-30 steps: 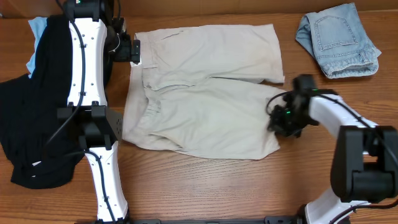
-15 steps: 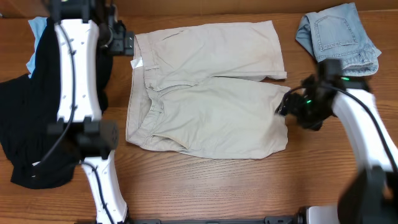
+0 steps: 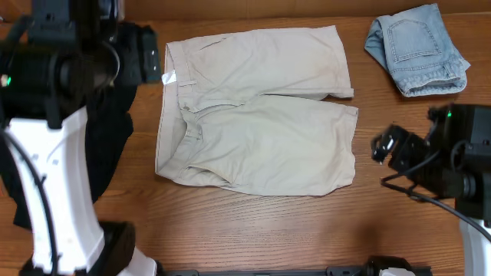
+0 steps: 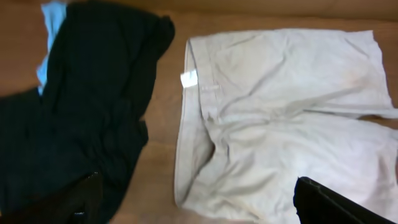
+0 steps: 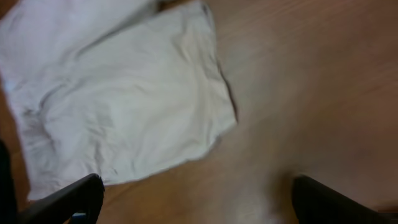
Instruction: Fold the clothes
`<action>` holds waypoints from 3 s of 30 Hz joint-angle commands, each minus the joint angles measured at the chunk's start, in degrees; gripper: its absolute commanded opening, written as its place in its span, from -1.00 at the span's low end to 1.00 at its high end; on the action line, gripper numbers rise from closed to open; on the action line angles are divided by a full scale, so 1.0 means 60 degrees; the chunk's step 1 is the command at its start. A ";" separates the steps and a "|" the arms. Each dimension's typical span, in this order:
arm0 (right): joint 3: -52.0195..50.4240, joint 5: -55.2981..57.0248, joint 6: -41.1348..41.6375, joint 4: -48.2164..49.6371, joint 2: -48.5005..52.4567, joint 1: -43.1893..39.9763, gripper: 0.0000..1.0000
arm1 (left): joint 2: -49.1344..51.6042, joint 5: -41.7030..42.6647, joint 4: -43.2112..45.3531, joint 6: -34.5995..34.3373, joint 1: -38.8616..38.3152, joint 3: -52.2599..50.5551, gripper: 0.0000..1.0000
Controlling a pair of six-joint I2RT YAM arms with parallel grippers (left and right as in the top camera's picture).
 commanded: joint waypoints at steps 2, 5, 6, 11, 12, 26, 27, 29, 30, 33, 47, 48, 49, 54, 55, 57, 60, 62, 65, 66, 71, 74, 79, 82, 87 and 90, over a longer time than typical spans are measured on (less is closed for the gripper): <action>-0.0178 0.1898 0.1708 -0.0841 -0.0142 0.0033 1.00 | -0.1388 -0.0087 -0.0033 -0.1282 -0.0197 -0.2477 1.00; -0.0514 0.1832 0.1942 -0.0838 -0.0149 0.0033 1.00 | -0.1956 -0.0113 0.0004 -0.2204 -0.0204 -0.4244 1.00; -0.0659 0.1523 0.1942 -0.0670 -0.0149 0.0033 1.00 | -0.2055 -0.0138 0.0047 -0.2455 -0.0200 -0.4765 1.00; -0.1665 0.0080 0.1887 0.0415 -0.0149 0.0036 1.00 | -0.2047 -0.0630 0.0754 -0.5373 -0.0200 -0.7555 0.73; -0.1971 0.0029 0.1887 0.0616 -0.0149 0.0036 1.00 | -0.2025 -0.0612 0.1104 -0.5861 -0.0200 -0.8156 0.65; -0.4656 -0.0382 0.1902 0.2572 -0.0138 0.0036 1.00 | -0.1264 -0.0266 0.5053 -0.7989 -0.0200 -1.3369 0.55; -0.4681 -0.0382 0.1902 0.2663 -0.0138 0.0036 0.98 | -0.1206 -0.0266 0.5271 -0.7989 -0.0200 -1.3540 0.56; -0.4685 -0.0375 0.1898 0.2830 -0.0138 0.0036 0.95 | -0.1115 -0.0262 0.5646 -0.8051 -0.0204 -1.3810 0.57; -0.4685 -0.0372 0.1898 0.2918 -0.0138 0.0036 0.93 | -0.1060 -0.0262 0.5869 -0.8134 -0.0204 -1.3952 0.57; -0.4688 -0.0328 0.1898 0.3133 -0.0138 0.0036 0.89 | -0.0841 -0.0270 0.6506 -0.8131 -0.0204 -1.4309 0.57; -0.4688 -0.0375 0.2167 0.3158 0.0765 0.0055 0.63 | 0.0430 -0.0375 0.8703 -0.8127 -0.0204 -1.4557 0.16; -0.4688 -0.0372 0.2306 0.3115 0.0947 0.0098 0.62 | 0.0459 -0.0375 0.8732 -0.8127 -0.0204 -1.4557 0.01; -0.4692 -0.0372 0.2408 0.3104 0.1100 0.0153 0.62 | 0.0466 -0.0375 0.8757 -0.8127 -0.0204 -1.4557 -0.20; -0.4699 -0.0372 0.3410 0.3340 0.1956 0.0980 0.69 | 0.0470 -0.0331 0.8794 -0.8123 -0.0204 -1.4557 -0.78; -0.4699 -0.0368 0.3683 0.3457 0.2076 0.1188 0.69 | 0.0470 -0.0335 0.8790 -0.8123 -0.0204 -1.4557 -0.81; -0.4710 -0.0372 0.4248 0.3767 0.2313 0.1628 0.68 | 0.0470 -0.0324 0.8786 -0.8123 -0.0204 -1.4557 -0.81; -0.4787 -0.0368 0.4736 0.4229 0.2608 0.2142 0.63 | 0.0470 -0.0219 0.8699 -0.8120 -0.0204 -1.4557 -0.92; -0.4936 -0.0372 0.4962 0.4539 0.2779 0.2422 0.61 | 0.0470 0.0044 0.8659 -0.8116 -0.0204 -1.4557 -0.92; -0.5238 -0.0379 0.5209 0.4951 0.2976 0.2747 0.54 | 0.0470 0.0204 0.8542 -0.8120 -0.0204 -1.4557 -0.92; -0.5370 -0.0368 0.5311 0.5147 0.3045 0.2852 0.54 | 0.0470 0.0197 0.8546 -0.8116 -0.0204 -1.4557 -0.91; -0.6058 -0.0339 0.5479 0.6390 0.3333 0.3111 0.47 | 0.0470 0.0164 0.8612 -0.8120 -0.0204 -1.4557 -0.91; -0.6648 -0.0335 0.5657 0.7053 0.3457 0.3107 0.43 | 0.0470 0.0153 0.8612 -0.8116 -0.0204 -1.4557 -0.92; -0.7533 -0.0175 0.5686 0.8087 0.3472 0.3107 0.40 | 0.0470 0.0157 0.8652 -0.8120 -0.0204 -1.4557 -0.91; -0.7610 0.0637 0.5701 0.8222 0.3472 0.3053 0.41 | 0.0470 0.0157 0.8652 -0.8120 -0.0200 -1.4557 -0.92; -0.7610 0.1643 0.5905 0.8222 0.3472 0.2725 0.36 | 0.0470 0.0051 0.8648 -0.8116 -0.0200 -1.4557 -0.92; -0.7610 0.1847 0.5894 0.8200 0.3472 0.2422 0.25 | 0.0470 -0.0138 0.8641 -0.8113 -0.0200 -1.4557 -0.92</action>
